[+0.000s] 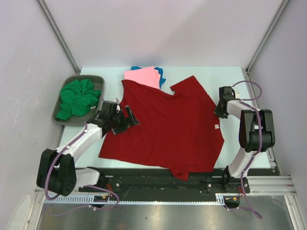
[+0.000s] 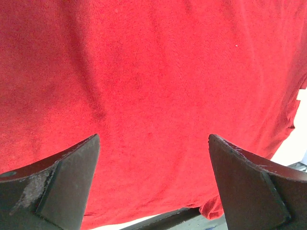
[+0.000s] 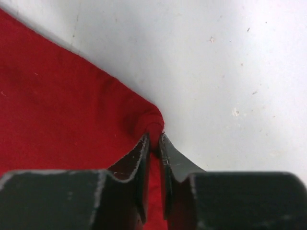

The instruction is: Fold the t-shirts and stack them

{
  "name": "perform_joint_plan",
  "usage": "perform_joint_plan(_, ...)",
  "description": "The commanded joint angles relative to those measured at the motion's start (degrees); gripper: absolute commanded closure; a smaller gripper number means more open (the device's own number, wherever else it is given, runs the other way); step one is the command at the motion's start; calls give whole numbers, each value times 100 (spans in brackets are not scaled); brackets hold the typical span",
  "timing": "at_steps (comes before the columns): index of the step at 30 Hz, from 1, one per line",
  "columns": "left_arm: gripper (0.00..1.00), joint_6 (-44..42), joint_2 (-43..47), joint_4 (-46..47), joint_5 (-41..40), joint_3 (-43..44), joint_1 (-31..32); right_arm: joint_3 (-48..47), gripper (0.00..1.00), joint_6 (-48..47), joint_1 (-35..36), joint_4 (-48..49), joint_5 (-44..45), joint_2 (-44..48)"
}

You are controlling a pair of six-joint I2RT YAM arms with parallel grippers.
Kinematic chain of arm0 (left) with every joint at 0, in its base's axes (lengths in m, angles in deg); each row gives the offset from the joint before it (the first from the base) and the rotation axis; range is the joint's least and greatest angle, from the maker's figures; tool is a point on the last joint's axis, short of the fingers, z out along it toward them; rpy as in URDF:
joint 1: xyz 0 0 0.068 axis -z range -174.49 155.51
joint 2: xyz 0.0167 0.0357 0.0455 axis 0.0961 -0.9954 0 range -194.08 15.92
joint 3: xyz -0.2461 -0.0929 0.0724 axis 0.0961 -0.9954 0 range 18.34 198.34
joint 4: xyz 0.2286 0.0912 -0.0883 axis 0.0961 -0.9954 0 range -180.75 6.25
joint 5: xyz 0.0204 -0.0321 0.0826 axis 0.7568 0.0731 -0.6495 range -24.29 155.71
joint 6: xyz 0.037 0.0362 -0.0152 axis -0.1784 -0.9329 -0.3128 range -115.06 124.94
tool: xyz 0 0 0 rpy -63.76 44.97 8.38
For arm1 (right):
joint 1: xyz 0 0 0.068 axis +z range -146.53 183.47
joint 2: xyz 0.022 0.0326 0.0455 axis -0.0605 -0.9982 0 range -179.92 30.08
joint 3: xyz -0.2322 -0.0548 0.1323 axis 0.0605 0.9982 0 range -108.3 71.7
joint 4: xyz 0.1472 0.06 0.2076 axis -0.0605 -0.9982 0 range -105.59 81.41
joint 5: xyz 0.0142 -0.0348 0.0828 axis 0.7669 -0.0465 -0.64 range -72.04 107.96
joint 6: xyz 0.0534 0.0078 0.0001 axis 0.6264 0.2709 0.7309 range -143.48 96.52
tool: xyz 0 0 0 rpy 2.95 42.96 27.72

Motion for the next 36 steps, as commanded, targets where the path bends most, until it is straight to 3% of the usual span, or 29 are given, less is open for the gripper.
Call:
perform_joint_plan(1, 0, -129, -26, 199, 187, 34, -82, -173, 95, 54, -40, -19, 14, -371)
perform_joint_plan(3, 0, -129, -34, 199, 187, 52, -82, -331, 100, 89, -225, -98, -2, -529)
perform_joint_plan(12, 0, -85, -105, 138, 187, 201, -82, -1605, 100, -96, -383, -792, 384, -1180)
perform_joint_plan(23, 0, -120, -263, 137, 187, 298, -117, -4029, 100, -298, -603, -2039, 709, -2419)
perform_joint_plan(24, 0, -121, -272, 146, 196, 298, -117, -4128, 94, -281, -603, -2102, 683, -2489)
perform_joint_plan(26, 0, -147, -281, 138, 205, 289, -117, -4086, 63, -237, -594, -2050, 482, -2394)
perform_joint_plan(27, 0, -156, -281, 103, 205, 289, -126, -3954, 24, -228, -577, -1928, 307, -2115)
perform_joint_plan(28, 0, -191, -263, 94, 213, 280, -126, -3770, 1, -210, -550, -1779, 279, -1886)
perform_joint_plan(32, 0, -244, 78, -64, 153, 193, -126, -3040, 0, -272, -278, -1207, 455, -708)
perform_joint_plan(36, 0, -287, 492, -231, 222, 78, -126, -2250, 0, -306, -94, -1337, 43, 619)
